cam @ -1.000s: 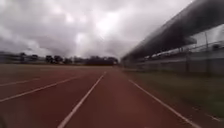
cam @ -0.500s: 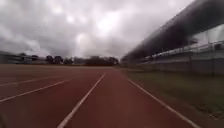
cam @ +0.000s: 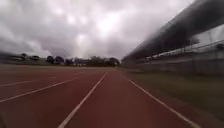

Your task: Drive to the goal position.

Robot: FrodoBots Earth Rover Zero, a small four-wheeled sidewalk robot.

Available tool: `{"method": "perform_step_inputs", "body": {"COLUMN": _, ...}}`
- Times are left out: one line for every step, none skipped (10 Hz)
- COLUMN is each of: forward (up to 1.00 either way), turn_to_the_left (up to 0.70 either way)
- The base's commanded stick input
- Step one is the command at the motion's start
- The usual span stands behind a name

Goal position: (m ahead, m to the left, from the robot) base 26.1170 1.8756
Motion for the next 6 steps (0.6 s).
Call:
{"method": "perform_step_inputs", "body": {"forward": 0.70, "turn_to_the_left": -0.25}}
{"method": "perform_step_inputs", "body": {"forward": 0.70, "turn_to_the_left": -0.21}}
{"method": "perform_step_inputs", "body": {"forward": 0.70, "turn_to_the_left": -0.09}}
{"method": "perform_step_inputs", "body": {"forward": 0.70, "turn_to_the_left": 0.00}}
{"method": "perform_step_inputs", "body": {"forward": 0.70, "turn_to_the_left": 0.00}}
{"method": "perform_step_inputs", "body": {"forward": 0.70, "turn_to_the_left": 0.00}}
